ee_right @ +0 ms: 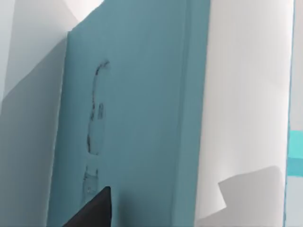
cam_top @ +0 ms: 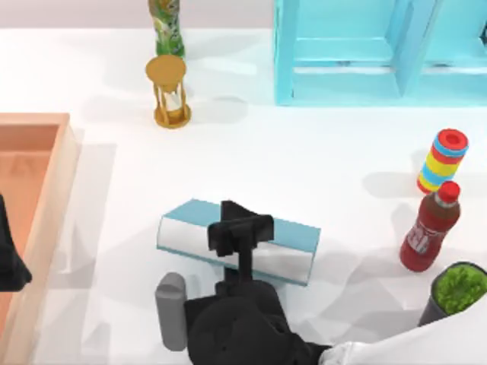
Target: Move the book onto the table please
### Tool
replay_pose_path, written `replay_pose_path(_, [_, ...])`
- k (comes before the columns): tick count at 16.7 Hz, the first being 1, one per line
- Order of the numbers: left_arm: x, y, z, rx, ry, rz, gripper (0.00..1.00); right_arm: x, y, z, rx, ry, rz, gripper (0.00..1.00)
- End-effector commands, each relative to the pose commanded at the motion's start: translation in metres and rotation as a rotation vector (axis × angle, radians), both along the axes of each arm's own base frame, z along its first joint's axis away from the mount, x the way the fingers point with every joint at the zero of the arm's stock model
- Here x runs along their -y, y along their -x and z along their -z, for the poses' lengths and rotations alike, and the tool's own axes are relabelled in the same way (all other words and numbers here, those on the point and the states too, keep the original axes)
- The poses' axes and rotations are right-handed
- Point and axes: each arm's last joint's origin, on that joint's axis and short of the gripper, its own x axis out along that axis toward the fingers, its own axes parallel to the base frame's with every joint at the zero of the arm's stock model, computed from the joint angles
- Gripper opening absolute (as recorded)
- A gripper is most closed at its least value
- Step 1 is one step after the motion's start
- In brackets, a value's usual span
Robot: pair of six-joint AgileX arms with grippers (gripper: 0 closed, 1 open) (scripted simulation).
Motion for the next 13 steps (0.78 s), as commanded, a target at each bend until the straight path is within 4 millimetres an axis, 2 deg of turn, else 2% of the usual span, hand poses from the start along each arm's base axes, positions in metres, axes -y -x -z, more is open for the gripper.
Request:
replay_pose_path(2, [0.000, 0.000, 0.000, 0.000, 0.000, 0.000, 1.00, 0.000, 0.001, 0.001, -0.002, 0.001, -0.002, 1.00])
replay_pose_path(4, [0.000, 0.000, 0.000, 0.000, 0.000, 0.000, 1.00, -0.004, 0.012, 0.002, -0.013, -0.007, -0.020, 1.00])
replay_pose_path(6, [0.000, 0.000, 0.000, 0.000, 0.000, 0.000, 1.00, -0.012, 0.035, 0.004, -0.038, -0.021, -0.053, 1.00])
replay_pose_path(9, [0.000, 0.000, 0.000, 0.000, 0.000, 0.000, 1.00, -0.020, 0.081, 0.005, -0.080, -0.036, -0.096, 1.00])
replay_pose_path(13, [0.000, 0.000, 0.000, 0.000, 0.000, 0.000, 1.00, -0.017, 0.135, 0.002, -0.095, -0.024, -0.110, 1.00])
